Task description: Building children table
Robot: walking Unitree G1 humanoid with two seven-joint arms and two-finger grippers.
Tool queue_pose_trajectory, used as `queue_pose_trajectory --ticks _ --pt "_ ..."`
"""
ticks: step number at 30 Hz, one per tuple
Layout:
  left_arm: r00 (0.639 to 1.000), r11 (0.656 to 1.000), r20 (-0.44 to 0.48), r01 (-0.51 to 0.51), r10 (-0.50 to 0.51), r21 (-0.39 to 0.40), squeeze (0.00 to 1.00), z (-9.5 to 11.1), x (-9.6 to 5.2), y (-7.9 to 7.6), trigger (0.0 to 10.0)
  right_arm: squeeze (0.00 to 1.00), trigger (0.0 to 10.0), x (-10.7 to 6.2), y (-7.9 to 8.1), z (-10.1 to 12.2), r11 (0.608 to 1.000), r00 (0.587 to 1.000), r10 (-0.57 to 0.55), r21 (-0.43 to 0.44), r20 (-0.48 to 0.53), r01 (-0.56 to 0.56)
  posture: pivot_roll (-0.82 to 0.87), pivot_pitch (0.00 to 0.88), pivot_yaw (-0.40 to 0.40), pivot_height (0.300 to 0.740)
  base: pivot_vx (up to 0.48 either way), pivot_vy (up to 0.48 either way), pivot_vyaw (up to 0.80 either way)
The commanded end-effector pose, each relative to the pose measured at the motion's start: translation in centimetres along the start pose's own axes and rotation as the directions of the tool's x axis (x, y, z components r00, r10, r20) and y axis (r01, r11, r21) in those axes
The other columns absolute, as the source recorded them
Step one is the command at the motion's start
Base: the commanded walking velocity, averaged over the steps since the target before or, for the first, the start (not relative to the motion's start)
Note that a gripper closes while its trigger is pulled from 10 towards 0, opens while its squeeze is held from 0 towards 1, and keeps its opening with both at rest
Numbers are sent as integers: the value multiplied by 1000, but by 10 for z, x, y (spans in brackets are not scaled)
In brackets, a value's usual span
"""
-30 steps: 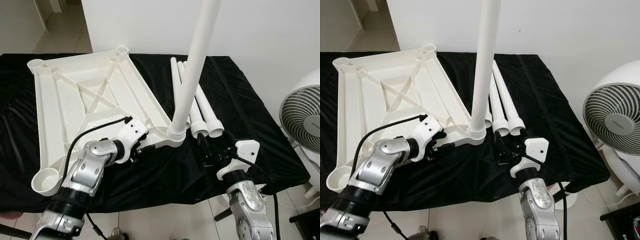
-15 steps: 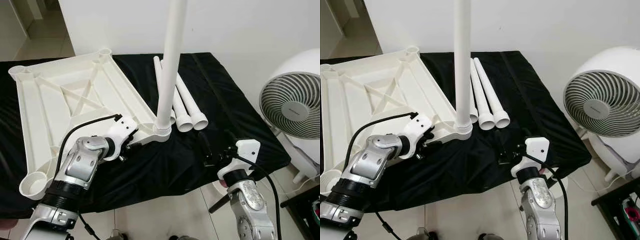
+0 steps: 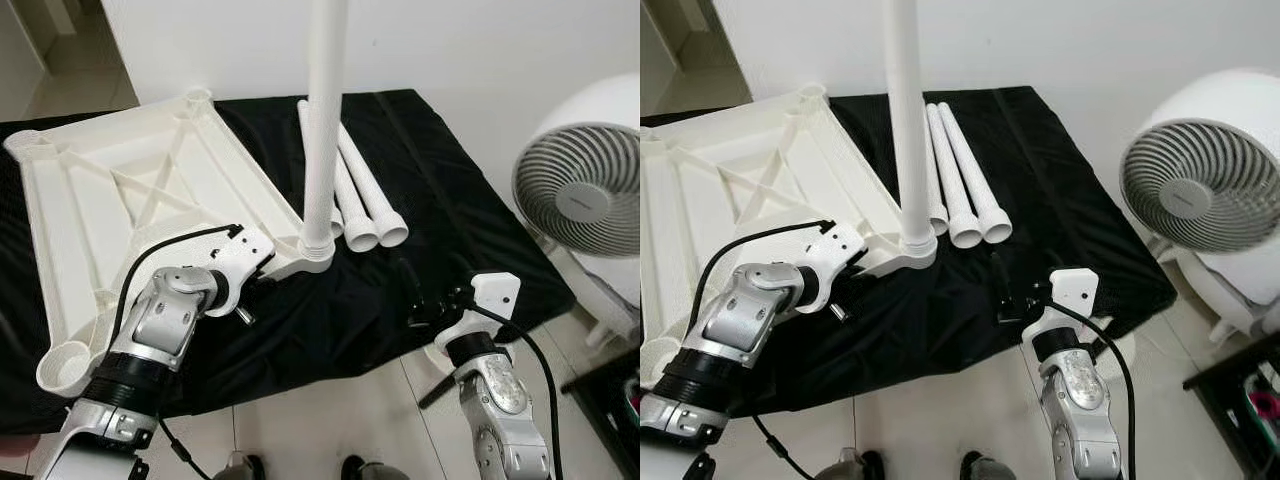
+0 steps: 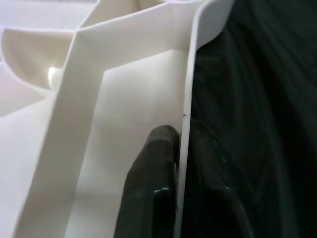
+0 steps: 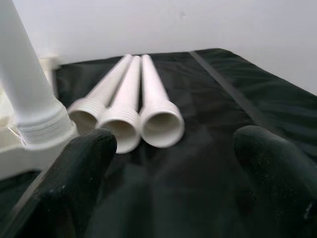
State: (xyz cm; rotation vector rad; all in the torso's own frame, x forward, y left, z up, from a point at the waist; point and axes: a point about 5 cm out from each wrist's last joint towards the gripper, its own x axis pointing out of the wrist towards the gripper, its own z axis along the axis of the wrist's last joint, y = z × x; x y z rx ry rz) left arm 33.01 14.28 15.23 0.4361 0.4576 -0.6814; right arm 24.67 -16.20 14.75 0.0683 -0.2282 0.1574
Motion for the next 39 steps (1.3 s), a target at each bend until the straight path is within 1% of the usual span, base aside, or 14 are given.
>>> queue_pose_trajectory --ticks 1,11,12,13,14,17,18,25,26,27,28,32,33,39 --pt "972 969 -65 -232 227 -86 0 -19 -3 17 0 0 10000 -1 -2 -4 1000 1000 -12 1 -18 12 24 143 18 740 0 0 0" --pt "889 863 -12 -449 459 -234 0 -5 -18 50 0 0 10000 0 0 -5 1000 1000 -8 3 -20 8 27 144 19 740 0 0 0" --pt "875 845 -8 -470 484 -256 0 -5 -20 53 2784 0 10000 0 0 -5 1000 1000 -10 2 -20 10 26 144 19 740 0 0 0" --pt "875 845 -8 -470 484 -256 0 -5 -20 53 2784 0 10000 0 0 -5 1000 1000 -10 2 -20 10 26 144 19 740 0 0 0" --pt "865 836 -10 -487 501 -253 0 -6 -21 55 8157 0 10000 0 0 -5 1000 1000 -12 3 -19 12 27 144 19 740 0 0 0" --pt "858 829 -12 -499 513 -251 0 -7 -22 56 8157 0 10000 0 0 -5 1000 1000 -13 3 -19 13 27 144 19 740 0 0 0" --pt "848 816 -24 -516 529 -260 0 -10 -22 59 10000 0 10000 1 1 -5 1000 1000 -12 4 -16 12 29 143 17 740 0 0 0" --pt "852 831 27 -501 522 -241 0 -3 -16 58 10000 0 10000 5 2 -4 1000 1000 -9 5 -11 9 29 145 11 740 0 0 0" --pt "861 842 51 -481 506 -243 478 1 -14 55 10000 0 10000 5 2 -4 1000 1000 -9 4 -10 9 29 145 11 740 0 0 0" --pt "867 850 65 -467 495 -246 478 3 -13 53 10000 0 10000 5 1 -4 1000 1000 -8 4 -10 8 29 145 11 740 0 0 0" --pt "891 888 128 -401 435 -225 1000 12 -9 43 10000 0 10000 6 1 -3 1000 1000 -6 2 -8 6 27 145 9 740 0 0 0" --pt "930 959 261 -217 260 -181 1000 30 -4 19 10000 0 10000 6 1 -3 1000 1000 -3 -2 -8 3 25 146 8 740 0 0 0" --pt "925 990 358 -96 127 -103 0 43 -8 2 10000 0 10000 6 0 -2 1000 1000 -5 -4 -6 5 25 146 10 740 0 0 0" --pt "902 998 427 -43 62 -55 0 51 -17 1 10000 0 10000 7 0 -2 1000 1000 -4 -4 -5 4 28 150 7 740 0 0 0"
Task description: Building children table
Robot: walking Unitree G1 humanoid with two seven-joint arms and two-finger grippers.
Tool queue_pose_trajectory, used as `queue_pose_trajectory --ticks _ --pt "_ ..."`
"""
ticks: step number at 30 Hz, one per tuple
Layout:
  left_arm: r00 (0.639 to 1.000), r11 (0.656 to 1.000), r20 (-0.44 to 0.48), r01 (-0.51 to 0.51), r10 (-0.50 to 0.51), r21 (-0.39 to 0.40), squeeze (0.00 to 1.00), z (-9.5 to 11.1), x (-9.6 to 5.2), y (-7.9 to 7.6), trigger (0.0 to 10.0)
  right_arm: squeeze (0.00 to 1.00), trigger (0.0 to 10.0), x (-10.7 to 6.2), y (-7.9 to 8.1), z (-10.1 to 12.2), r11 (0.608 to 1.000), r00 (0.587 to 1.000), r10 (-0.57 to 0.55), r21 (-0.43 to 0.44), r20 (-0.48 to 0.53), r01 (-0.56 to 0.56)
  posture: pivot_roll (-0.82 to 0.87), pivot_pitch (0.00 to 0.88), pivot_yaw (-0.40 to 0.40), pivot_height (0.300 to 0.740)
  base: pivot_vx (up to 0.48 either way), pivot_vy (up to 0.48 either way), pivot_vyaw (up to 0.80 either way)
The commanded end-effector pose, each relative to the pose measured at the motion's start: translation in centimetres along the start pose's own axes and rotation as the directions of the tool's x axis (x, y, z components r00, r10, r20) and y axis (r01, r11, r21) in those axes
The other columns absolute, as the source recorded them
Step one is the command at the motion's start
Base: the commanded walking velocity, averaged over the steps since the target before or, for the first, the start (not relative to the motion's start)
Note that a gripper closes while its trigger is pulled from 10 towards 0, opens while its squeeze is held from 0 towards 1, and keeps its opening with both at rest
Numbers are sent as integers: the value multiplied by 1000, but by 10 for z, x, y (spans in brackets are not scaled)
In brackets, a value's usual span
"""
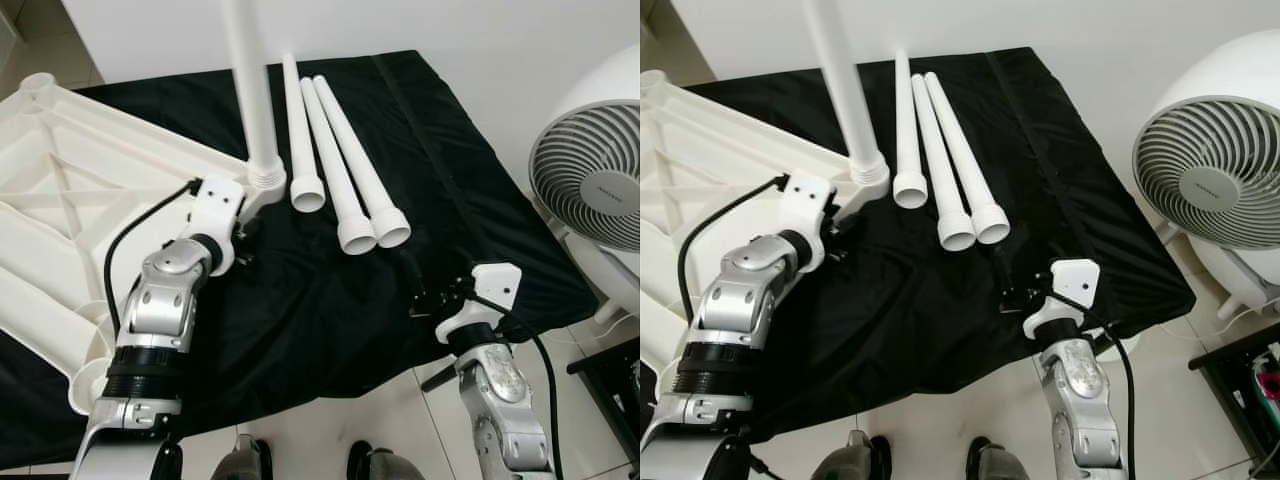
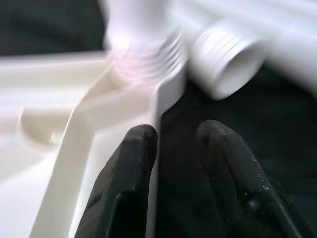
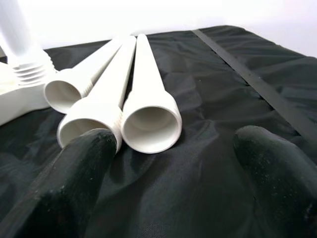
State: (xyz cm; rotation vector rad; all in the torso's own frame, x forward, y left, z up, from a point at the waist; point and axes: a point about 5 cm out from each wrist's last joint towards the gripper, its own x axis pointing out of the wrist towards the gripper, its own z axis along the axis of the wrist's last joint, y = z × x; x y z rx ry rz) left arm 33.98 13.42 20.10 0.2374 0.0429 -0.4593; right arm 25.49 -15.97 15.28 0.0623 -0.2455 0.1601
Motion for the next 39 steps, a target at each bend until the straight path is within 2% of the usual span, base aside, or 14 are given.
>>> queue_pose_trajectory --ticks 1,3,7,10,13,16,17,18,20,25,31,34,36,39 --pt "973 973 26 228 -229 26 0 5 -4 -9 10000 0 10000 -3 -1 -5 1000 1000 -7 3 -22 7 28 150 7 740 0 0 0" --pt "973 973 27 227 -228 32 0 6 -4 -8 10000 0 10000 -2 -1 -5 1000 1000 -7 3 -22 7 28 150 7 740 0 0 0" --pt "963 968 107 242 -247 61 0 22 -9 0 10000 0 10000 -2 -1 -5 1000 1000 -4 3 -22 4 31 151 5 740 0 0 0" --pt "975 983 132 171 -179 73 0 30 -11 14 10000 0 10000 -1 -1 -5 1000 1000 -2 2 -21 2 36 153 3 740 0 0 0" --pt "998 994 69 -4 -3 108 0 26 -11 43 10000 0 10000 0 -1 -5 1000 1000 2 3 -21 -2 37 154 3 740 0 0 0" --pt "998 993 60 -23 16 116 0 25 -11 46 10000 0 10000 0 -1 -5 1000 1000 3 3 -21 -3 37 154 3 740 0 0 0" --pt "998 985 36 -59 54 163 0 21 -12 52 10000 0 10000 0 -1 -5 1000 1000 3 3 -21 -3 41 154 1 740 0 0 0" --pt "989 947 -43 -120 139 296 0 11 -15 67 10000 0 10000 0 -1 -6 1000 1000 8 0 -23 -8 40 154 1 740 0 0 0" --pt "983 932 -78 -133 168 336 0 7 -17 72 10000 0 10000 -1 0 -6 1000 1000 14 -3 -26 -14 41 155 2 740 0 0 0" --pt "971 913 -171 -86 166 399 0 1 -25 82 10000 0 10000 -1 -1 -6 999 999 30 -15 -29 -31 41 155 2 740 0 0 0" --pt "964 906 -233 -21 132 424 0 -2 -29 86 10000 0 10000 0 -1 -6 999 999 35 -15 -32 -36 42 158 -1 740 0 0 0" --pt "954 890 -272 17 122 455 0 -4 -33 89 10000 0 10000 0 -1 -7 999 999 38 -14 -33 -39 48 157 -2 740 0 0 0" --pt "943 851 -308 57 126 522 0 -7 -38 93 10000 0 10000 1 0 -7 999 999 41 -12 -32 -42 53 156 -3 740 0 0 0" --pt "922 848 -373 110 108 518 0 -13 -46 96 10000 0 10000 3 1 -8 999 998 48 -8 -32 -48 59 155 -4 740 0 0 0"
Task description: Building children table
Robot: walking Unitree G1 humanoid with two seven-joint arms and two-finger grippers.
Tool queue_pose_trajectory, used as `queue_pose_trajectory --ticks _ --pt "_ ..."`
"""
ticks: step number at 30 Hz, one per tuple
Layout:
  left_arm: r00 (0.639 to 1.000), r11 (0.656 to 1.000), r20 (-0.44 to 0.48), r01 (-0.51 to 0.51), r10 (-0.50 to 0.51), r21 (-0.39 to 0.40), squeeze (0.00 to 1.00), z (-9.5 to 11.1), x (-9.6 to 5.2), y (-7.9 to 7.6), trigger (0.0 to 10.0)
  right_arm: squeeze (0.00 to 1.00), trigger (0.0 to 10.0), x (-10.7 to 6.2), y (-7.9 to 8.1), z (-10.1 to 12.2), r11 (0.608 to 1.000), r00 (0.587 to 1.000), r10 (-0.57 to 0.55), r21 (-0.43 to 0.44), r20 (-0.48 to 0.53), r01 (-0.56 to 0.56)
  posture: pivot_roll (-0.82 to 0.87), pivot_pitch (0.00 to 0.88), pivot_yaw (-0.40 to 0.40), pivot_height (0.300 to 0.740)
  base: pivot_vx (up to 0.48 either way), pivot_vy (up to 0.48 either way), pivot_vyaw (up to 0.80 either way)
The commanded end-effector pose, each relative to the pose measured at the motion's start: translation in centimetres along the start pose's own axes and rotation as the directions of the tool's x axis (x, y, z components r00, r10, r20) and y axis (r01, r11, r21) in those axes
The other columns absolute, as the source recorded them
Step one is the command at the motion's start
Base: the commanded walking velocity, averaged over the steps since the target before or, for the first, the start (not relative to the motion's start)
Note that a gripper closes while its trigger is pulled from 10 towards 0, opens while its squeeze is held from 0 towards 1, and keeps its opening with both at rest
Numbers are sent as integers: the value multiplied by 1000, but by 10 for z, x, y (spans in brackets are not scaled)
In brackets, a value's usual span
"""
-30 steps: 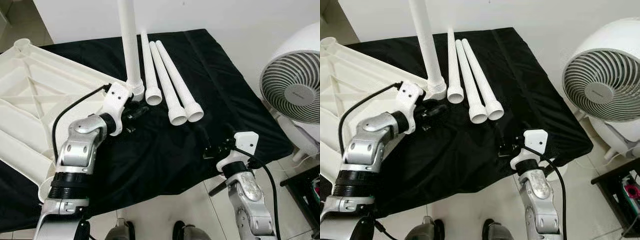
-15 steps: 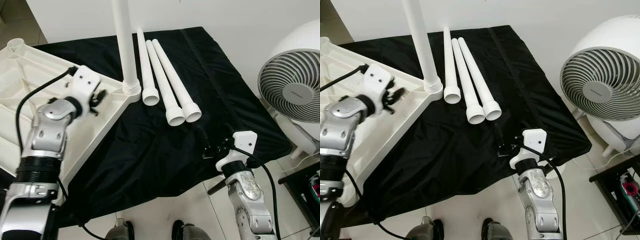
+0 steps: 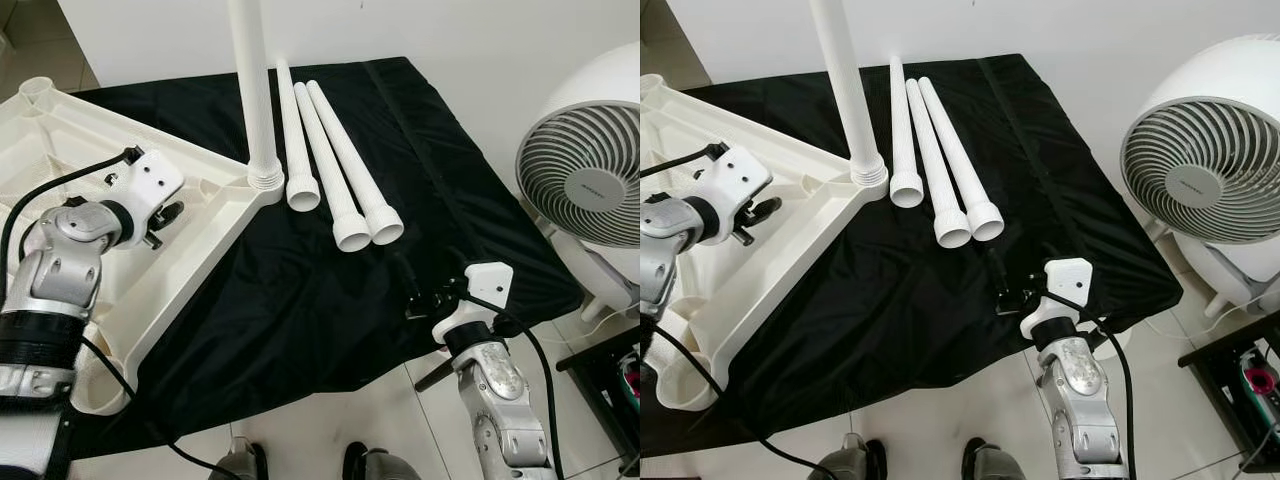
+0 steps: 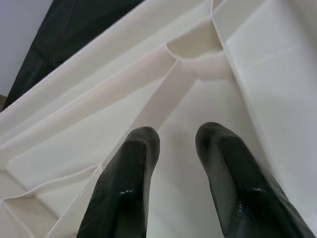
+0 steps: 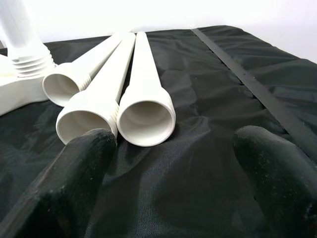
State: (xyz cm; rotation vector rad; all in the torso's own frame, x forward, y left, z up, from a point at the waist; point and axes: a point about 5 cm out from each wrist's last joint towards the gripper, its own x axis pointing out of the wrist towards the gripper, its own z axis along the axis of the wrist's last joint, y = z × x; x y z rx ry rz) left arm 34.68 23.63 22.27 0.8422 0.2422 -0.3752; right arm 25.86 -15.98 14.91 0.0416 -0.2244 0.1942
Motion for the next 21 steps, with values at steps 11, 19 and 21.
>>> queue_pose_trajectory --ticks 11,19,21 --pt "956 949 -77 290 -282 124 0 -12 -8 -36 10000 0 10000 2 2 -3 1000 1000 22 4 -6 -21 55 157 -5 740 0 0 0" --pt "910 912 74 402 -408 84 0 13 -1 -67 10000 0 10000 2 -1 -2 1000 1000 12 -2 -4 -12 50 153 -4 740 0 0 0" --pt "911 918 112 392 -396 57 0 22 4 -72 10000 0 10000 3 0 -2 1000 1000 15 -1 -3 -15 48 152 -2 740 0 0 0"
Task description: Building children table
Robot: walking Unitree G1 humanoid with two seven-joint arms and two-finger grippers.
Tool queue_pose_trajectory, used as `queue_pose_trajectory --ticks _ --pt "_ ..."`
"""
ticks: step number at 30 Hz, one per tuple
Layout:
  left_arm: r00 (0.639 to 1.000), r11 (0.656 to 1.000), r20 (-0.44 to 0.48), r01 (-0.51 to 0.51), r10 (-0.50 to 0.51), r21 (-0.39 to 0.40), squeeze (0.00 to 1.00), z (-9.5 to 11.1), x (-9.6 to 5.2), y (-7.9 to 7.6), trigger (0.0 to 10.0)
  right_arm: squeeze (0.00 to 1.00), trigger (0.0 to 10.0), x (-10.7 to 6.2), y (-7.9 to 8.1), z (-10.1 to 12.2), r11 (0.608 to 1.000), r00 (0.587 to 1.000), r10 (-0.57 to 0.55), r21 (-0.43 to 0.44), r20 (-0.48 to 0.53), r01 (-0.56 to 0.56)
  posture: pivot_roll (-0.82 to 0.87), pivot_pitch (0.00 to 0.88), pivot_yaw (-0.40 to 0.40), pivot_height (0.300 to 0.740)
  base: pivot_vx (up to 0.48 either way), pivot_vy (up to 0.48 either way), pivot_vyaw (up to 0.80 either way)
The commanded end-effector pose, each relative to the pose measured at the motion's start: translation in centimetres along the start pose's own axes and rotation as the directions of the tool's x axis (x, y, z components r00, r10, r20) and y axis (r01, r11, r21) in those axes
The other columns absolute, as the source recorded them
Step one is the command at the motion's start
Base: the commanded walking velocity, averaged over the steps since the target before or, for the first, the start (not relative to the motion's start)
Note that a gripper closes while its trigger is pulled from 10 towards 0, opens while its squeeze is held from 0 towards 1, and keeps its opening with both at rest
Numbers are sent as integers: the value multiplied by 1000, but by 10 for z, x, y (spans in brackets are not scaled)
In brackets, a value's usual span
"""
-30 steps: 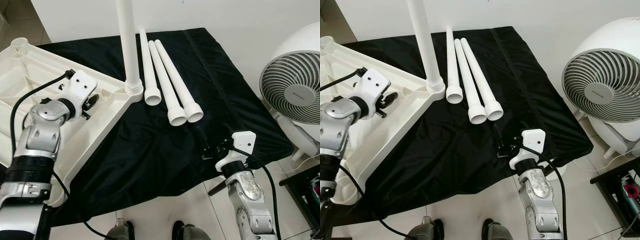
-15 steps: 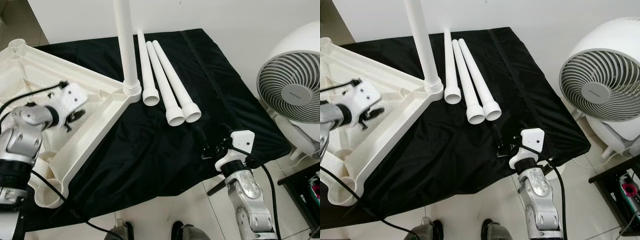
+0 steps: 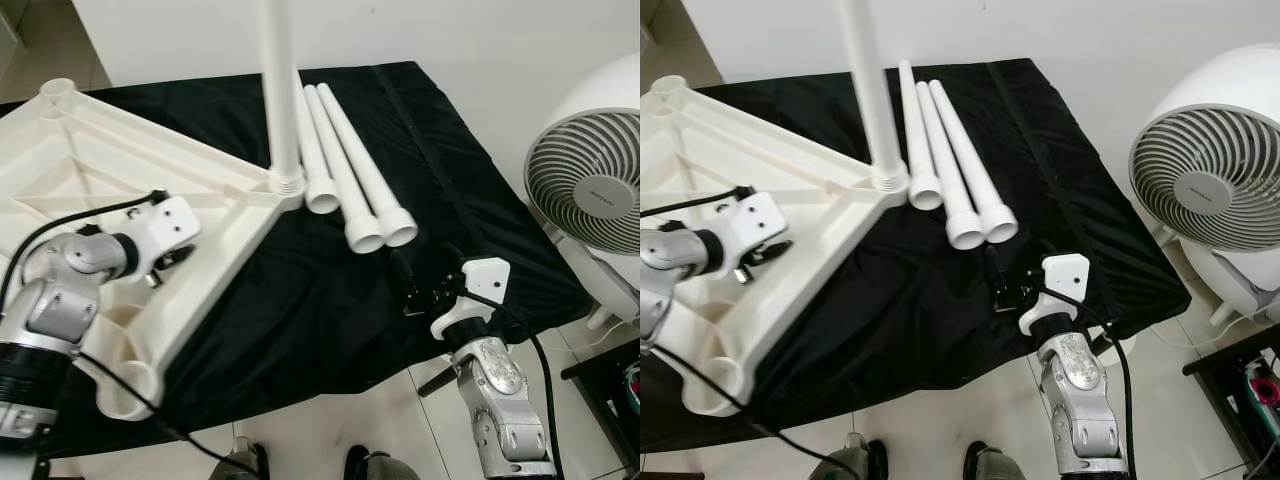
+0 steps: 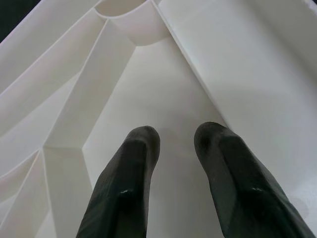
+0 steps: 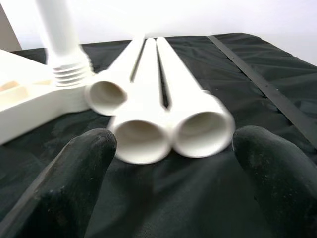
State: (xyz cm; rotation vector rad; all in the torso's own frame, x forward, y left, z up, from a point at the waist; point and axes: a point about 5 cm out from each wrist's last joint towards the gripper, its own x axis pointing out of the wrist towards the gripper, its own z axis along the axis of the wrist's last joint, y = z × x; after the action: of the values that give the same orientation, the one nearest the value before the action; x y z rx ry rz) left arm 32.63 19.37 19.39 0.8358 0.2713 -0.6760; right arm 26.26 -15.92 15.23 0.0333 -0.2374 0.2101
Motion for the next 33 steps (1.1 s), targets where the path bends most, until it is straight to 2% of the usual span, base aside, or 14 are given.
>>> queue_pose_trajectory --ticks 1,4,5,8,11,18,19,20,25,27,29,33 --pt "992 993 59 117 -116 -18 0 14 13 -18 10000 0 10000 -1 1 -4 1000 1000 -1 8 -14 1 47 151 -3 740 0 0 0" --pt "993 995 77 93 -90 -41 0 20 19 -20 10000 0 10000 -1 2 -4 1000 1000 1 9 -13 -1 47 151 -2 740 0 0 0" --pt "995 997 73 64 -60 -40 0 21 25 -20 10000 0 10000 0 3 -4 1000 1000 4 13 -12 -4 44 151 -1 740 0 0 0" --pt "996 998 71 51 -48 -40 0 21 27 -21 10000 0 10000 0 3 -4 1000 1000 5 14 -12 -5 44 151 -1 740 0 0 0" --pt "998 997 49 -38 42 -71 0 17 30 -8 10000 0 10000 -2 4 -4 1000 1000 15 17 -14 -14 38 152 3 740 0 0 0" --pt "990 986 5 -139 140 -88 0 10 26 11 10000 0 10000 -3 5 -5 999 999 28 23 -21 -27 38 155 4 740 0 0 0" --pt "990 986 5 -139 140 -88 0 10 26 11 10000 0 10000 -3 5 -5 999 999 28 23 -21 -27 38 155 4 740 0 0 0" --pt "988 980 5 -155 157 -121 0 9 23 16 10000 0 10000 -4 7 -6 999 999 34 27 -24 -33 40 157 3 740 0 0 0" --pt "981 973 29 -185 191 -140 0 12 14 29 10000 0 10000 -4 8 -6 999 999 42 30 -25 -41 42 156 3 740 0 0 0" --pt "981 972 32 -187 194 -143 0 13 13 30 10000 0 10000 -4 8 -6 999 999 42 30 -25 -42 45 157 2 740 0 0 0" --pt "983 972 79 -148 164 -182 0 18 7 32 10000 0 10000 -4 8 -6 999 999 43 31 -25 -43 47 157 1 740 0 0 0" --pt "986 980 165 -3 37 -199 0 25 -2 24 10000 0 10000 -4 8 -7 998 999 46 32 -28 -45 52 157 -2 740 0 0 0"
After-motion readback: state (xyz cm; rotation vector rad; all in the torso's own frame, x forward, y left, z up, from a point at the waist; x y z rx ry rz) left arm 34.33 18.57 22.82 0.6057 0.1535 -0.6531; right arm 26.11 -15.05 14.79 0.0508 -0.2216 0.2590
